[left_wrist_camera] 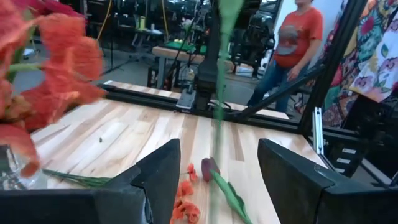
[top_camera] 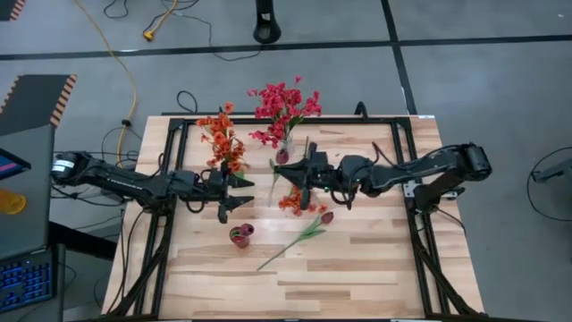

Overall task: Sort flowers into vase by color
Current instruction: Put the right red tulip into the red vase

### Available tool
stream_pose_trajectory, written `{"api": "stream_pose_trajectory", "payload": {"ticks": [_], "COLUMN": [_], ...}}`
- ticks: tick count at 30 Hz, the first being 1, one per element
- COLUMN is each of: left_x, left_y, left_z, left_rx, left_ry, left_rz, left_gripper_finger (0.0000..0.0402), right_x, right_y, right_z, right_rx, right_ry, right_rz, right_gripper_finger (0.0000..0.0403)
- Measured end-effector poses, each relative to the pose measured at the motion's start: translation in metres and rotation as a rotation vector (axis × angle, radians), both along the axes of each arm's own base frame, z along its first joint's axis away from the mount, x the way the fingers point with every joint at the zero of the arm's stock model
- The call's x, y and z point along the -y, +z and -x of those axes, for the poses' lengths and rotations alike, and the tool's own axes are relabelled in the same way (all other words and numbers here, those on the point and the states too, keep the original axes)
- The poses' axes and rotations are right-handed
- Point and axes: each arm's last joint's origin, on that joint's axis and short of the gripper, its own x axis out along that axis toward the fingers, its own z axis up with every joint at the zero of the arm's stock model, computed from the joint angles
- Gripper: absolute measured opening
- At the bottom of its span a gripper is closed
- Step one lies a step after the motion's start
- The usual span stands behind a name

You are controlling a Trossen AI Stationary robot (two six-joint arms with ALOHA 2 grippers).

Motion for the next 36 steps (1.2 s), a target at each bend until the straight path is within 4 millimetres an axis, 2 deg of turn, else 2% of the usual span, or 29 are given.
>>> {"api": "stream_pose_trajectory", "payload": {"ticks": [8,21,33,36], "left_x": [0.001,0.001,0.002,0.003], "left_y": [0.001,0.004,0.003,0.003], "left_z": [-0.009,-0.009,-0.009,-0.009], "left_rx": [-0.020,-0.014,-0.018,-0.018], "left_ry": [-0.008,-0.008,-0.015,-0.020], "left_rz": [-0.005,-0.020,-0.020,-0.020], "left_gripper_finger": [0.0203,0.0203,0.0203,0.0191], "right_x": [-0.001,-0.004,-0.006,-0.006], "right_y": [-0.026,-0.041,-0.050,-0.051], "right_z": [-0.026,-0.063,-0.068,-0.068], "right_rx": [0.076,0.105,0.012,0.007], "right_ry": [-0.001,0.028,0.073,0.073], "right_rz": [0.087,0.093,0.106,0.107], "right_gripper_finger": [0.0036,0.0036,0.0036,0.0036]}}
